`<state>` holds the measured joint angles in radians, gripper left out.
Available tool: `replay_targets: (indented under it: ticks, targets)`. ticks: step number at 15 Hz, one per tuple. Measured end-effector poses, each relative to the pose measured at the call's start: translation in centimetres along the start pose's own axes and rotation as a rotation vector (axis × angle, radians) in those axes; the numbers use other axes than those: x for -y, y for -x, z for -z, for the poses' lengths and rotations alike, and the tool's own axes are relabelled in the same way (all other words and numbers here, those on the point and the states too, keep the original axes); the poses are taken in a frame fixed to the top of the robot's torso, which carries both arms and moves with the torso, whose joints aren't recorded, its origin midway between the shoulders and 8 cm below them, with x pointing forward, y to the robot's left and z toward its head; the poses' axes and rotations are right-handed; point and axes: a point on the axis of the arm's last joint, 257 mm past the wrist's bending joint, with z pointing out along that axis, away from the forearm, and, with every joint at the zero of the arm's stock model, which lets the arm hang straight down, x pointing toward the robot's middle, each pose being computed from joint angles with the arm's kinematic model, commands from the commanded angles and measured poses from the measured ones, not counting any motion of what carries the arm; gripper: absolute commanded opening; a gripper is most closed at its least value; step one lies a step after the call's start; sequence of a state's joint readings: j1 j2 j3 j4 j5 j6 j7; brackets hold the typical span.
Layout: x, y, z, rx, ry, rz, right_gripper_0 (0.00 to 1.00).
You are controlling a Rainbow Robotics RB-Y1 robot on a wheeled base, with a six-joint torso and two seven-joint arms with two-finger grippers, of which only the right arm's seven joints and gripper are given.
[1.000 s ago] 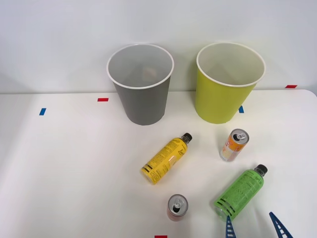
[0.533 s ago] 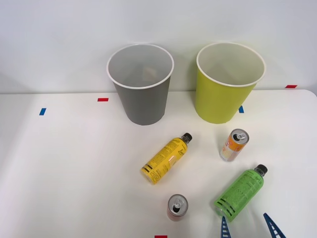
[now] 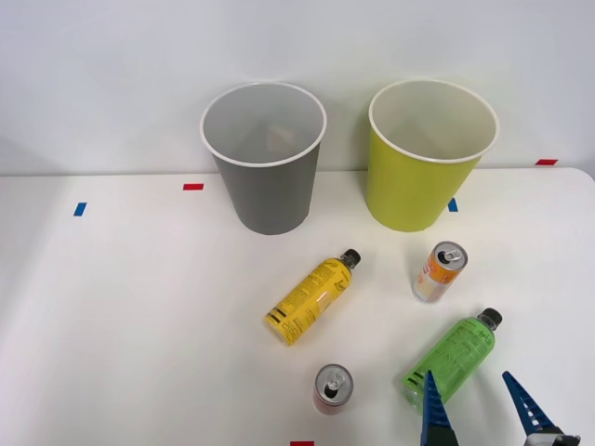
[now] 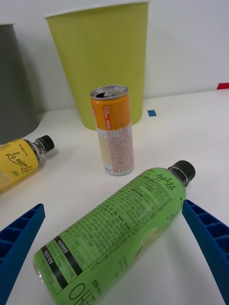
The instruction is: Put cans in the gray bin, plastic bottles in the light green bin
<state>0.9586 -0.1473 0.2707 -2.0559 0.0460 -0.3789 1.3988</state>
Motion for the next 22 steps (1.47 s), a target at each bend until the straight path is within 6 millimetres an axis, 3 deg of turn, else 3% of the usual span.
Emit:
replay_targets:
  ticks: [6,13,18,22]
  targets:
    - [2.0,0.6,-1.6,-0.239,-0.059,-0.075,1.0]
    - [2.1,1.9,-2.8,-0.427,-0.144,-0.33,1.0]
    - [3.5,1.6,-4.4,-0.491,-0.301,-0.493,1.0]
    - [4.3,0.7,-3.7,-0.607,-0.407,-0.593,1.0]
